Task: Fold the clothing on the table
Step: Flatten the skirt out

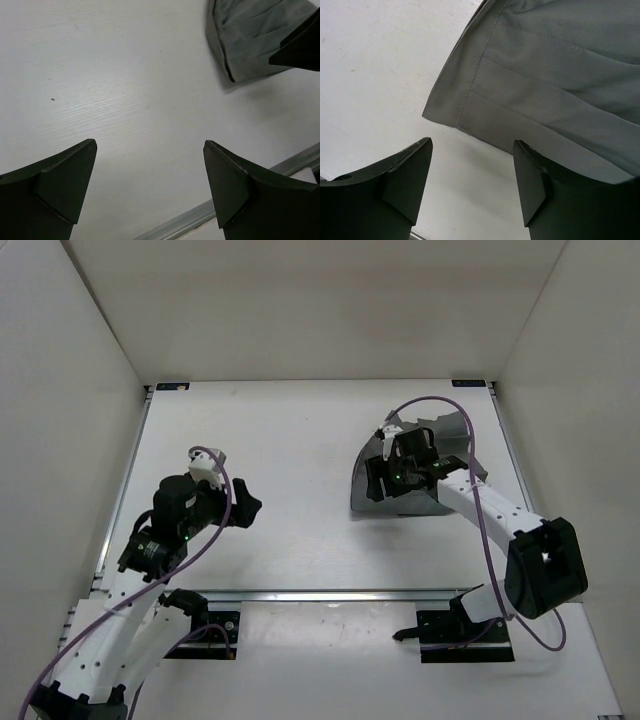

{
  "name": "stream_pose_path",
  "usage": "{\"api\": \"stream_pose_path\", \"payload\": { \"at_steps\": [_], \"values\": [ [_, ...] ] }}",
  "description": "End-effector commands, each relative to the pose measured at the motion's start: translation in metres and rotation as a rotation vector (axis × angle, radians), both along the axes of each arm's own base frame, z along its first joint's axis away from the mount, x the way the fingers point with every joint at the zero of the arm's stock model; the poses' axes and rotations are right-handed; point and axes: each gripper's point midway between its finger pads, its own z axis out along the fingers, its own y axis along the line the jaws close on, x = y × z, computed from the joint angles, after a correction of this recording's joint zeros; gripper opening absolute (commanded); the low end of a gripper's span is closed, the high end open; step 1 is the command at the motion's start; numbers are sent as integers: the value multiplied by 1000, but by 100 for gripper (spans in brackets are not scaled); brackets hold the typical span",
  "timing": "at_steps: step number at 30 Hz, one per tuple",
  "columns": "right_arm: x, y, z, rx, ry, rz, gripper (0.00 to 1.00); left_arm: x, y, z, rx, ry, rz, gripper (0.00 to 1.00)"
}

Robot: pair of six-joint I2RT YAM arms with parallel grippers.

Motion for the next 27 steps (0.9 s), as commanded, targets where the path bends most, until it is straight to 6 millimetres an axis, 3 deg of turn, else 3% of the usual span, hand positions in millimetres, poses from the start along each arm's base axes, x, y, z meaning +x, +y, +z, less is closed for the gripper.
{"api": "stream_pose_path", "payload": {
  "at_steps": [1, 2, 6, 9, 11, 12, 13, 14, 16, 20, 23, 27],
  "values": [
    [13, 5, -1, -32, -16, 2, 63, -9, 19, -14, 197, 93, 6, 99],
    [15, 3, -4, -51, -23, 4, 65, -11, 22, -29, 232, 137, 12, 99],
    [16, 7, -10, -89, -36, 16, 71, -12, 22, -38, 251, 181, 21, 99],
    [16, 12, -21, -101, -52, 22, 62, -9, 26, -41, 244, 163, 55, 99],
    [16, 19, -29, -121, -74, 53, 60, -11, 18, -38, 234, 146, 20, 99],
    [15, 24, -35, -139, -77, 69, 55, -12, 14, -39, 235, 145, -6, 81],
    [15, 33, -43, -156, -90, 96, 54, -15, 7, -46, 246, 165, -51, 56],
    [16, 39, -42, -151, -106, 101, 55, -14, 7, -48, 246, 181, -43, 42],
    [16, 44, -55, -157, -88, 110, 59, -13, 4, -52, 248, 192, -63, 32],
    [8, 48, -68, -225, -131, 161, 63, -11, 6, -57, 245, 198, -49, 55],
    [3, 52, -70, -208, -154, 173, 65, -12, 6, -55, 247, 185, -54, 67],
    [1, 47, -79, -259, -162, 162, 67, -9, 9, -56, 243, 190, -31, 72]
  ]
}}
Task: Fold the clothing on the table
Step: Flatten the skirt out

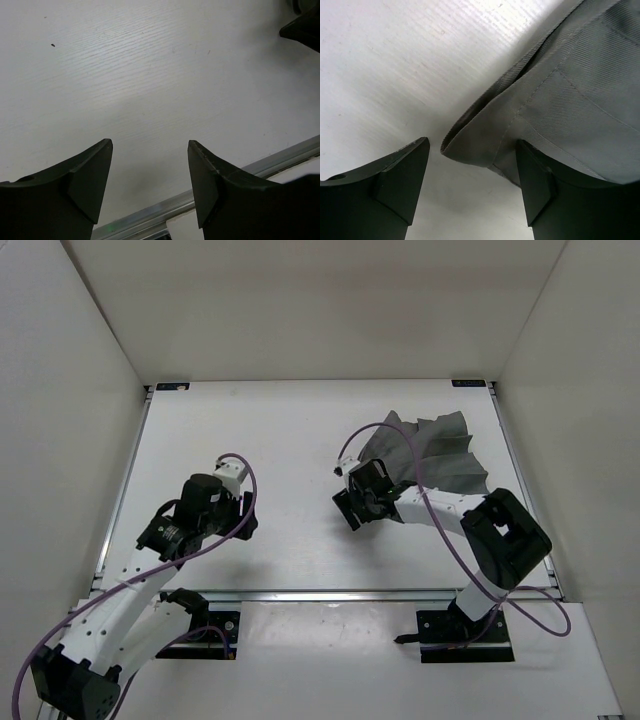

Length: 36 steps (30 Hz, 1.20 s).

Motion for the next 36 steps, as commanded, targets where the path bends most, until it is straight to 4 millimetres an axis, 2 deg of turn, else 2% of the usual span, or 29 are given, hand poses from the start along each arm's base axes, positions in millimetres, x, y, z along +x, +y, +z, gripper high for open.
{"api": "stream_pose_path", "payload": {
  "at_steps": [1, 4, 5, 6, 7, 9, 10, 11, 12, 13, 14, 15, 16, 17, 18, 19, 20, 22, 23, 24, 26, 27, 28, 31, 32, 33, 34, 36],
  "values": [
    [19, -2, 8, -30, -112, -28, 66, 5, 1, 9, -20, -40, 14, 73],
    [31, -13, 1, -87, -136, -72, 59, 4, 1, 12, -29, -61, 12, 70],
    [35, -14, -1, -91, -144, -77, 36, 5, 5, 16, -39, -82, 30, 58],
    [40, -13, 2, -91, -163, -74, 18, 6, 9, 18, -41, -99, 58, 47],
    [39, -7, 4, -90, -175, -49, 0, 8, 13, 25, -57, -132, 82, 46],
    [30, 17, 19, -22, -170, 46, 0, 8, 16, 33, -73, -172, 86, 52],
    [15, 28, 22, 43, -119, 93, 0, 7, 14, 34, -79, -178, 76, 51],
    [12, 35, 41, 95, -125, 102, 0, 7, 9, 36, -89, -175, 54, 51],
    [-16, 50, 43, 194, -25, 165, 1, 8, 6, 29, -83, -150, 33, 48],
    [-35, 60, 59, 297, 26, 189, 0, 6, 1, 19, -87, -106, 19, 47],
    [-54, 62, 75, 362, 44, 208, 0, 11, -4, 23, -115, -129, 14, 46],
    [-74, 53, 66, 371, 116, 160, 0, 14, -14, 23, -170, -128, -1, 50],
    [-84, 46, 78, 410, 128, 114, 1, 13, -26, 25, -231, -122, -32, 56],
    [-91, 36, 88, 435, 125, 86, 0, 22, -31, 35, -272, -164, -31, 57],
    [-99, 19, 79, 430, 180, 14, 0, 29, -43, 45, -331, -180, -51, 58],
    [-106, 8, 85, 446, 187, -27, 0, 31, -55, 45, -358, -155, -75, 57],
    [-102, -8, 88, 456, 173, -87, 0, 38, -67, 41, -363, -145, -95, 58],
    [-97, -45, 82, 478, 206, -245, 0, 58, -89, 55, -374, -167, -129, 60],
    [-99, -50, 89, 512, 207, -246, 0, 63, -101, 44, -358, -124, -149, 61],
    [-94, -63, 92, 530, 191, -289, 0, 69, -112, 49, -364, -143, -176, 62],
    [-94, -76, 92, 511, 185, -336, 0, 88, -131, 39, -352, -125, -195, 72],
    [-91, -82, 94, 493, 173, -361, 0, 97, -140, 30, -353, -120, -205, 73],
    [-90, -88, 92, 480, 182, -397, 0, 105, -146, 33, -374, -147, -216, 73],
    [-84, -111, 87, 450, 187, -479, 0, 125, -167, 19, -388, -122, -254, 69],
    [-81, -123, 84, 448, 187, -542, 0, 134, -173, 12, -375, -105, -258, 70],
    [-82, -124, 83, 461, 200, -546, 0, 139, -181, 8, -356, -106, -277, 74],
    [-79, -132, 85, 488, 189, -567, 1, 141, -186, 6, -344, -106, -276, 76],
    [-78, -141, 85, 496, 182, -596, 0, 157, -192, -7, -305, -106, -260, 77]
  ]
}}
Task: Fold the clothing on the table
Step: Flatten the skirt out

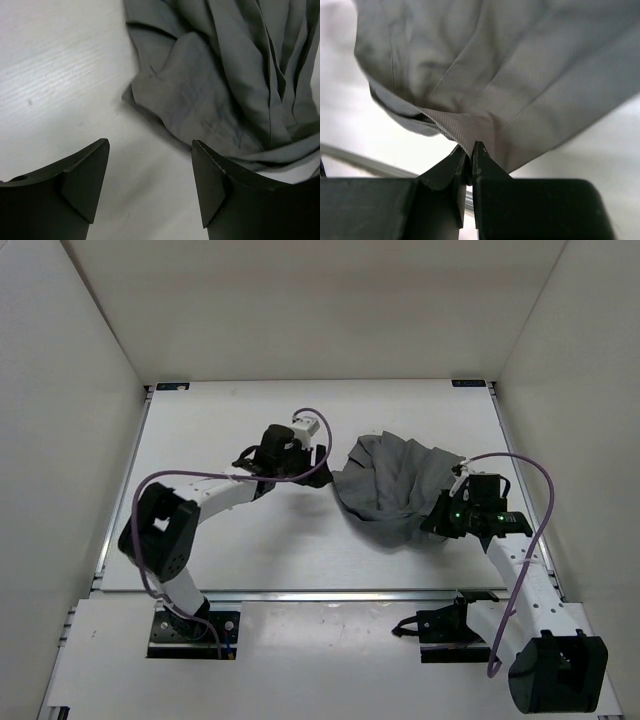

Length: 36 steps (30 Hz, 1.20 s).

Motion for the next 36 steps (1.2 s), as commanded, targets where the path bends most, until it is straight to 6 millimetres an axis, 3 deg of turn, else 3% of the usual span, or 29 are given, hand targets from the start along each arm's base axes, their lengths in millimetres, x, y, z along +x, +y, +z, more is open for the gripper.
{"api": "stream_pose_path", "payload": {
  "at_steps": [1, 5, 11, 16, 19, 22, 23, 24, 25, 26, 29, 32, 35, 36],
  "values": [
    [0, -5, 9, 29, -13, -9, 0, 26, -27, 21, -26, -99, -32, 77],
    [1, 3, 10, 21, -19, 13, 0, 42, -35, -4, 3, -65, -23, 76],
    [1, 7, 8, 36, -11, 24, 0, 36, -40, -31, -13, 30, -16, 81],
    [4, 12, 15, 44, -38, 46, 0, 51, -44, -36, -12, 18, 8, 82],
    [3, 12, 15, 43, -36, 43, 0, 57, -56, -41, -42, 41, -2, 79],
    [2, 12, 16, 46, -39, 47, 0, 57, -71, -41, -101, 77, -41, 57],
    [2, 11, 15, 46, -32, 41, 0, 58, -72, -41, -113, 84, -46, 46],
    [2, 12, 19, 53, -49, 50, 0, 58, -75, -41, -125, 89, -50, 22],
    [2, 14, 20, 57, -59, 66, 1, 59, -74, -42, -124, 93, -39, 10],
    [3, 13, 22, 54, -71, 74, 0, 63, -69, -37, -135, 89, -28, 0],
    [12, 16, 45, 41, -150, 121, 0, 72, -49, -12, -153, 65, 20, 0],
    [35, 15, 96, 24, -324, 139, 0, 83, -11, 50, -191, -31, 105, 0],
    [57, 18, 157, 49, -512, 175, 0, 78, 20, 154, -266, -201, 135, 0],
    [62, 23, 178, 63, -554, 208, 0, 77, 31, 169, -272, -224, 157, 0]
  ]
}}
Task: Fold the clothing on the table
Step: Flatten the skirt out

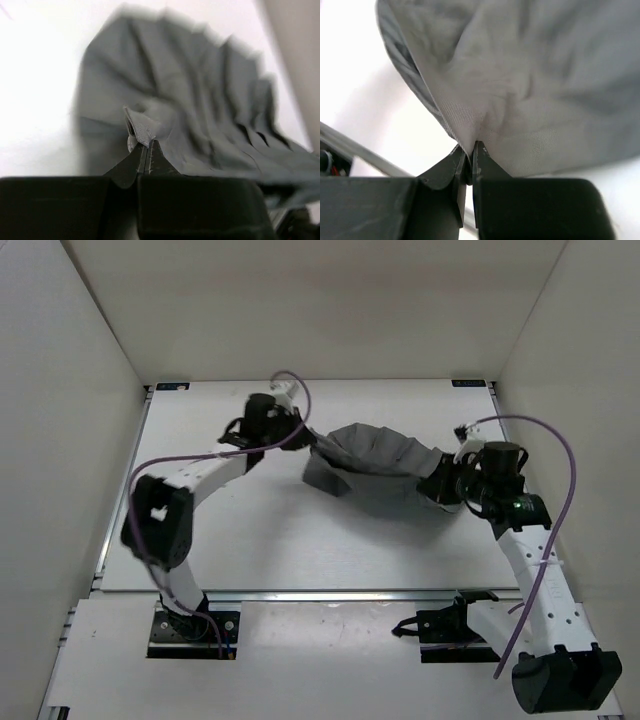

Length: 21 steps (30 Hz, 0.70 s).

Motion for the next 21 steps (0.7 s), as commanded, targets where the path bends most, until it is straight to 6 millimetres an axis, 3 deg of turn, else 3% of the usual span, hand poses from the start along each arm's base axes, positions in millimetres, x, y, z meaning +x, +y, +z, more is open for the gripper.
{"api": "stream_pose_path", "payload": {
  "at_steps": [1, 2, 3, 4, 7, 11, 13, 15, 21],
  "values": [
    [28, 15, 93, 41, -295, 103, 0, -12, 38, 160, -122, -288, 65, 0],
    [31, 19, 113, 31, -346, 123, 0, -21, 50, 192, -136, -349, 87, 0],
    [31, 26, 134, 29, -397, 144, 0, -27, 56, 199, -127, -352, 100, 0],
    [28, 33, 144, 19, -417, 147, 0, -38, 67, 220, -130, -398, 121, 0],
    [22, 34, 197, 7, -560, 148, 0, -74, 95, 257, -136, -459, 158, 0],
    [16, 38, 215, 32, -596, 217, 0, -102, 128, 293, -148, -533, 227, 0],
    [27, 43, 211, 22, -572, 248, 0, -101, 136, 292, -121, -524, 235, 0],
    [40, 47, 206, -1, -557, 269, 0, -91, 138, 277, -86, -487, 250, 0],
    [94, 61, 197, -8, -577, 373, 0, -34, 154, 238, -4, -413, 310, 0]
  ]
}}
